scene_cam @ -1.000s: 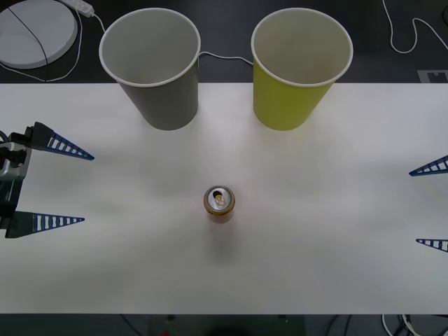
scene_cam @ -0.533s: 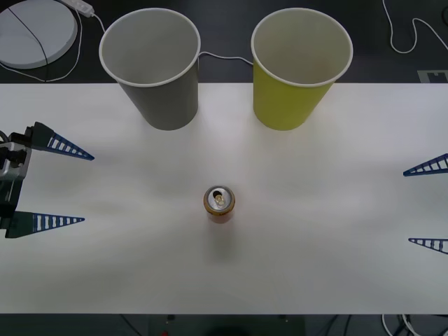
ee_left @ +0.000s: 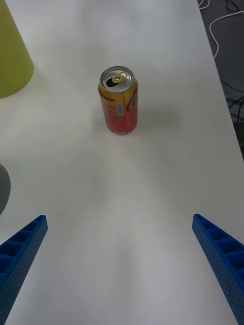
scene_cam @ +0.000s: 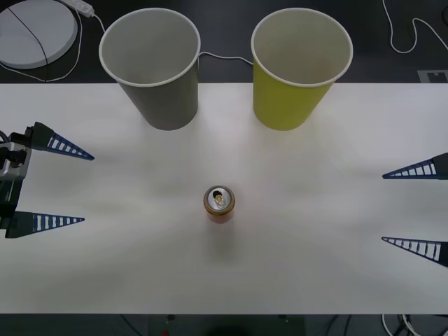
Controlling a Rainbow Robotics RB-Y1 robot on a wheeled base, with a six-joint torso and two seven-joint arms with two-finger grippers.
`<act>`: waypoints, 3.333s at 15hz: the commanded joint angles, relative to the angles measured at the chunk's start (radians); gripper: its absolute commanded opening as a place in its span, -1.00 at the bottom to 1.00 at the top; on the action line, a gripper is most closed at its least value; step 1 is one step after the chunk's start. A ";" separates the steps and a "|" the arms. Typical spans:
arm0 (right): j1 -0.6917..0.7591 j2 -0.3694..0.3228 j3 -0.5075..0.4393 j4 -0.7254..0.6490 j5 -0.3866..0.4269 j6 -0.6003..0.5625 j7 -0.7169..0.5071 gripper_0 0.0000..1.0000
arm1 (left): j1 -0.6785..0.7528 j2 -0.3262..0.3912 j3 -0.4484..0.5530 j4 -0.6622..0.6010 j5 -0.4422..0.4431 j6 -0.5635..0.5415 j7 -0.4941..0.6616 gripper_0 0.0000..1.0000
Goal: Put the can into the green bin and the plastic bottle into the gray bin
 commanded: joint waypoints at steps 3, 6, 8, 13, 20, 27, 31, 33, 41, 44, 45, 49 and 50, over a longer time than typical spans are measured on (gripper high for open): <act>-0.027 0.115 0.026 0.014 0.052 -0.001 0.007 1.00 | 0.000 0.000 0.000 0.000 0.000 0.000 0.000 1.00; -0.059 0.191 0.064 0.070 0.069 0.001 0.021 1.00 | 0.000 0.000 0.000 0.000 0.000 0.000 0.000 1.00; -0.087 0.228 0.096 0.121 0.069 -0.001 0.032 1.00 | 0.000 0.000 0.000 0.000 0.000 0.000 0.000 1.00; -0.149 0.338 0.174 0.255 0.071 0.015 0.085 1.00 | 0.000 0.000 0.000 0.000 0.000 0.000 0.000 1.00; -0.234 0.420 0.358 0.340 0.071 0.190 0.156 1.00 | 0.000 0.000 0.000 0.000 0.000 0.000 0.000 1.00; -0.277 0.452 0.500 0.388 0.071 0.289 0.206 1.00 | 0.000 0.000 0.000 0.000 0.000 0.000 0.000 1.00; -0.347 0.513 0.519 0.500 0.071 0.288 0.254 1.00 | 0.000 0.000 0.000 0.000 0.000 0.000 0.000 1.00; -0.378 0.544 0.526 0.554 0.071 0.288 0.275 1.00 | 0.000 0.000 0.000 0.000 0.000 0.000 0.000 1.00; -0.487 0.627 0.556 0.707 0.071 0.292 0.341 1.00 | 0.000 0.000 0.000 0.000 0.000 0.000 0.000 1.00; -0.499 0.642 0.572 0.712 0.069 0.311 0.346 1.00 | 0.000 0.000 0.000 0.000 0.000 0.000 0.000 1.00; -0.502 0.642 0.578 0.713 0.069 0.314 0.346 1.00 | 0.000 0.000 0.000 0.000 0.000 0.000 0.000 1.00; -0.511 0.653 0.595 0.712 0.069 0.332 0.346 1.00 | 0.000 0.000 0.000 0.000 0.000 0.000 0.000 1.00; -0.513 0.654 0.598 0.712 0.069 0.335 0.349 1.00 | 0.000 0.000 0.000 0.000 0.000 0.000 0.000 1.00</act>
